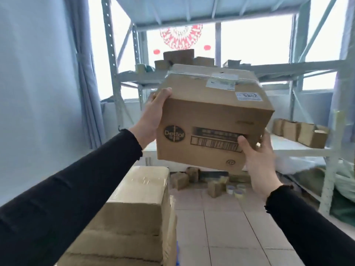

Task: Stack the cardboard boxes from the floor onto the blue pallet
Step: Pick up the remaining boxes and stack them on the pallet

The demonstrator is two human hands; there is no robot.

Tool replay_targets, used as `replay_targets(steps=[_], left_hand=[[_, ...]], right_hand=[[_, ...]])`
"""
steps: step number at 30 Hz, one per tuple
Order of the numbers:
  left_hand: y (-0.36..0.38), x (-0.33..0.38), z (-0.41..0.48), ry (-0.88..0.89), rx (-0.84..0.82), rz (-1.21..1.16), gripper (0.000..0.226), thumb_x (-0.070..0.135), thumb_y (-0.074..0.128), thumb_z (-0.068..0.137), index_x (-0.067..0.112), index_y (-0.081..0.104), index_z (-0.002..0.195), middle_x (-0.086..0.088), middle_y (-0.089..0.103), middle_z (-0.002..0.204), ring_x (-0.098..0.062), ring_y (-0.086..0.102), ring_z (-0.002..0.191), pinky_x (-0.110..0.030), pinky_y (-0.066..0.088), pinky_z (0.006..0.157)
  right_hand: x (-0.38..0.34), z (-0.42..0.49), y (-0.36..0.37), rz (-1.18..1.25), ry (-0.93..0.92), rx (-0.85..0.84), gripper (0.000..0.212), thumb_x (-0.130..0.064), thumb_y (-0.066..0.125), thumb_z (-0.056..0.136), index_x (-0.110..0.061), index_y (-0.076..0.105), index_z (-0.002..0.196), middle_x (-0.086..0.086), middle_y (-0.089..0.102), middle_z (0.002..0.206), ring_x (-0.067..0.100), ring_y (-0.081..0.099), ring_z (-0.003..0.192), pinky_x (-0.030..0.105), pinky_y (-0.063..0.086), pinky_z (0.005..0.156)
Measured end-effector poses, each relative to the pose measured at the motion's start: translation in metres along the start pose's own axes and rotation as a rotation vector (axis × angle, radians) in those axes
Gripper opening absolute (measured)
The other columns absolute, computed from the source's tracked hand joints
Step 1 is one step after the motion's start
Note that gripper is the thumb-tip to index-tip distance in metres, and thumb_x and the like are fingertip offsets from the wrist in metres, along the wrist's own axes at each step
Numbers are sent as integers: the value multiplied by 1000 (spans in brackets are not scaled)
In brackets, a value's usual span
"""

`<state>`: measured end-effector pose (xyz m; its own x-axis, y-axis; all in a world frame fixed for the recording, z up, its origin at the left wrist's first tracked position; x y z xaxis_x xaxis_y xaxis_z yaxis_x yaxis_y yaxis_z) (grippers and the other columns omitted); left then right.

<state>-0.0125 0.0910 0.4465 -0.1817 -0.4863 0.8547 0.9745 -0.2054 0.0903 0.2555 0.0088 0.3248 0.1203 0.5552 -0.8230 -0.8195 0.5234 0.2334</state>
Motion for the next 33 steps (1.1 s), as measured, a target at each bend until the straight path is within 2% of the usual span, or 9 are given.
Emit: replay_targets(steps=[3,6,10,15,18,23,29,31,33], left_hand=[[-63,39,0,12,48,71,41,45,53,101,13,59,125,-4,66,93,-10,69,69,-21,57,55],[-127,60,-5,12,152,127,33,48,48,101,21,63,114,1,66,89,-11,66,75,-20,53,55],[-191,59,-16,-45,248,194,47,53,47,97,17,65,121,-1,66,91,-14,63,81,-15,50,47],[-237,37,-28,-134,301,238,35,51,40,101,23,54,86,2,56,75,-9,56,63,-8,40,37],[-254,22,-33,-188,313,231,36,50,41,101,23,53,81,3,56,70,-5,58,46,-9,40,37],[-265,5,-33,-211,307,276,38,52,37,101,25,54,81,4,57,72,-10,55,62,-21,41,51],[-268,3,-39,-177,296,331,49,71,32,99,33,63,100,10,72,81,-3,68,66,-18,49,54],[-273,-5,-45,-119,305,342,58,82,32,89,39,66,108,19,73,89,5,70,74,-17,56,72],[-284,-22,-54,-61,323,405,69,88,33,84,37,69,114,16,72,103,-3,69,95,-36,54,97]], right_hand=[[-23,-16,66,-15,-60,-85,53,-29,60,103,-43,43,152,-17,66,132,13,62,125,46,48,109],[-26,-39,122,-29,-75,-179,49,-27,54,106,-42,45,152,-15,68,134,15,63,125,44,52,106],[-19,-68,172,-30,-59,-269,47,-28,54,106,-41,49,151,-17,70,134,15,66,125,48,56,103],[-7,-92,202,-111,-27,-343,54,-38,57,102,-45,44,154,-20,70,135,8,68,122,45,58,101],[-2,-99,210,-174,-23,-360,56,-44,57,101,-47,43,154,-18,72,130,10,69,119,45,58,99],[4,-106,213,-194,-17,-362,58,-42,61,99,-45,43,155,-18,74,127,9,72,115,44,59,99],[5,-113,207,-229,-35,-345,66,-48,65,95,-42,41,157,-18,65,139,4,63,126,44,55,105],[11,-118,203,-306,-70,-349,70,-55,63,92,-41,40,157,-19,58,142,2,57,130,44,52,108],[22,-125,198,-381,-91,-366,72,-54,62,94,-36,38,159,-17,52,143,3,52,131,43,49,110]])
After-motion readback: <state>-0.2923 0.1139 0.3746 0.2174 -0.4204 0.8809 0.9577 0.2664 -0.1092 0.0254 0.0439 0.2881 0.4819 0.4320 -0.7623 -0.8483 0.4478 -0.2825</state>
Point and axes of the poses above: each hand's wrist, its own z-axis towards the middle knuckle, its own y-axis out of the palm, x = y × z, the point moved 6 cm from there along z, towards the middle knuckle
